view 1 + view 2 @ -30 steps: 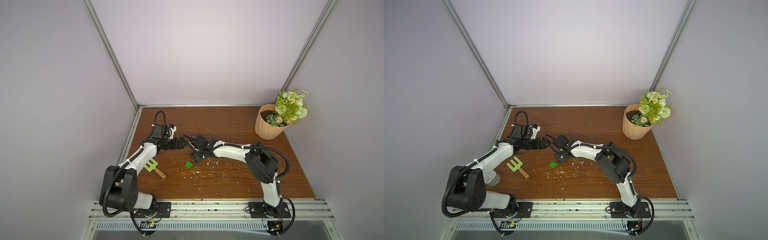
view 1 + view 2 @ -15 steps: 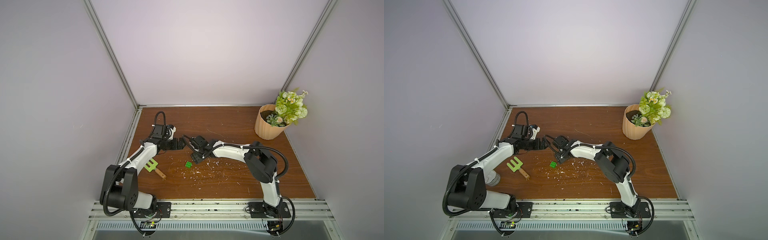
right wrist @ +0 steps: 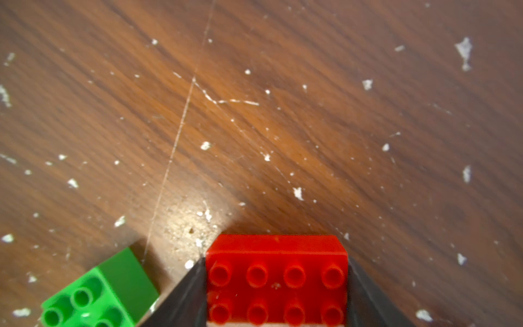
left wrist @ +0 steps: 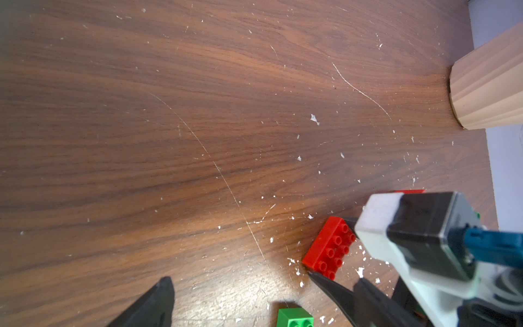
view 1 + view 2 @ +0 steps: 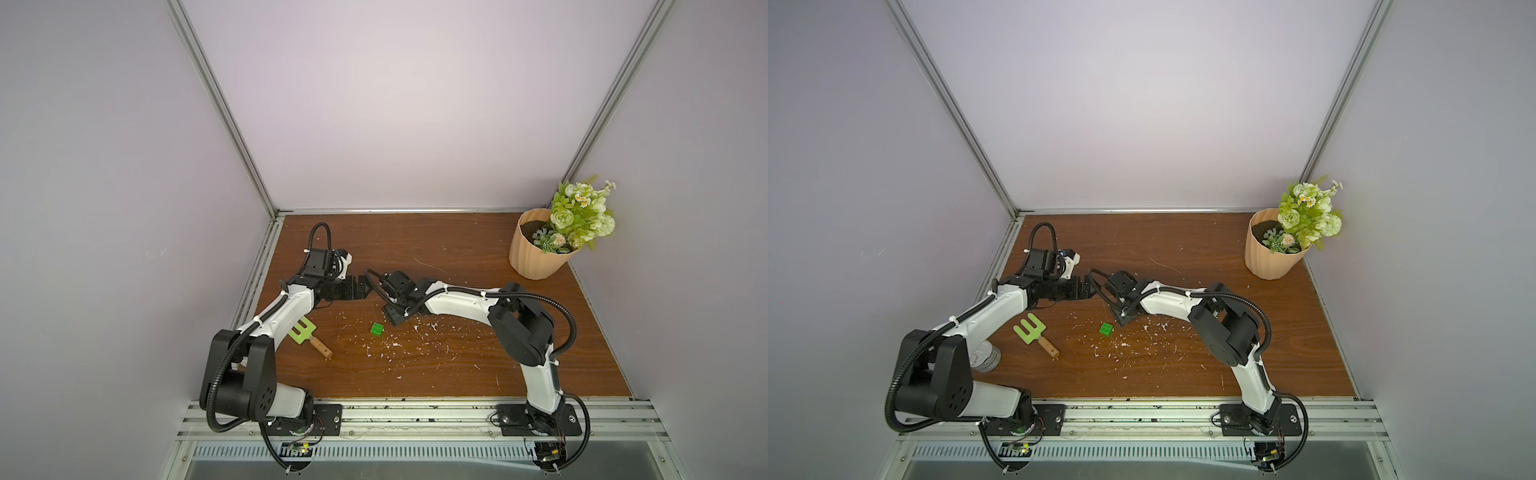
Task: Assemble a giraffe with lego
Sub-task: Adjust the lego brick at the center of the board, then pick up the lego brick from the center of the board.
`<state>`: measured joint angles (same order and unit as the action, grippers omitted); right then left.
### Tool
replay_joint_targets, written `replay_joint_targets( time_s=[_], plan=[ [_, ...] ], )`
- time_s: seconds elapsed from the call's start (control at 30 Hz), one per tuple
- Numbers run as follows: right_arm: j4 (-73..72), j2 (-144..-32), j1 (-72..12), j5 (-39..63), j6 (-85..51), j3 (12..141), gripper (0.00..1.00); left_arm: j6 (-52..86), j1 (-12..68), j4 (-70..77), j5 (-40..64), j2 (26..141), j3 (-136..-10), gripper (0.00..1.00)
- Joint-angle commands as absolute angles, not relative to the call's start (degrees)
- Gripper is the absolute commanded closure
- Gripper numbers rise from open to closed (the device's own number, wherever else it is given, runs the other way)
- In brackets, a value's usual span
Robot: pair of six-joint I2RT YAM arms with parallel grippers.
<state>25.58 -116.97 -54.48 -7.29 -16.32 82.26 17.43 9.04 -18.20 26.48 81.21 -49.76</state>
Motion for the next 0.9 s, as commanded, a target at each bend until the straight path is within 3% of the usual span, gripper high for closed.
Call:
replay_joint_targets(
  time_s=[0.0, 0.53, 0.87],
  plan=[
    [29.4, -117.0, -54.6, -12.2, -19.4, 85.6, 0.36, 18.2, 8.3, -19.2, 26.5, 81.2, -50.6, 0.00],
    [29.3, -117.7, -53.6, -8.4, -23.1, 86.4, 0.20, 18.2, 8.3, -19.2, 26.7, 81.2, -50.6, 0.00],
    [29.1, -118.1, -53.3, -8.7, -21.5, 87.0, 0.21, 18.2, 8.3, -19.2, 26.8, 81.2, -50.6, 0.00]
  ],
)
